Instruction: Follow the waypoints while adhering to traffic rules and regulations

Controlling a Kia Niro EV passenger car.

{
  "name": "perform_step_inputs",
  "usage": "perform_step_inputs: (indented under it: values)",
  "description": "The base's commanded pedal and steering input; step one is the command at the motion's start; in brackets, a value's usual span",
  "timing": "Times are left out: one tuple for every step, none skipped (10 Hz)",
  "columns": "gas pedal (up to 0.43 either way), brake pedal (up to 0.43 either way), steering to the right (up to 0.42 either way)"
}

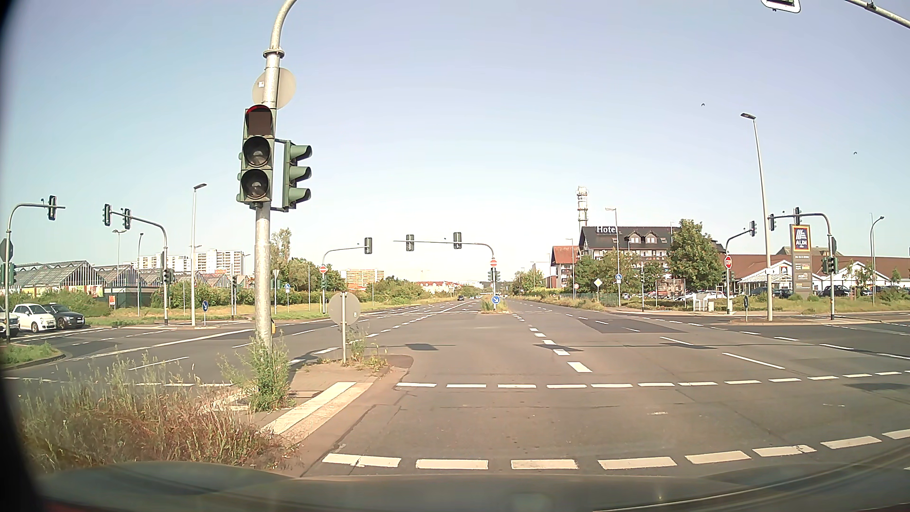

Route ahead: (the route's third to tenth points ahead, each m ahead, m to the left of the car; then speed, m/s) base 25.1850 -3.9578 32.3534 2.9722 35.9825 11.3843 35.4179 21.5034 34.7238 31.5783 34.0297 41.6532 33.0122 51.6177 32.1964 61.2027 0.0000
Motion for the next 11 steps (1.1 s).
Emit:
perform_step_inputs:
  values:
    - [0.0,0.293,-0.002]
    - [0.0,0.293,-0.002]
    - [0.0,0.293,-0.002]
    - [0.0,0.293,-0.001]
    - [0.0,0.293,-0.001]
    - [0.0,0.299,-0.001]
    - [0.0,0.293,-0.002]
    - [0.0,0.293,-0.001]
    - [0.0,0.293,-0.001]
    - [0.0,0.293,-0.001]
    - [0.0,0.299,-0.002]
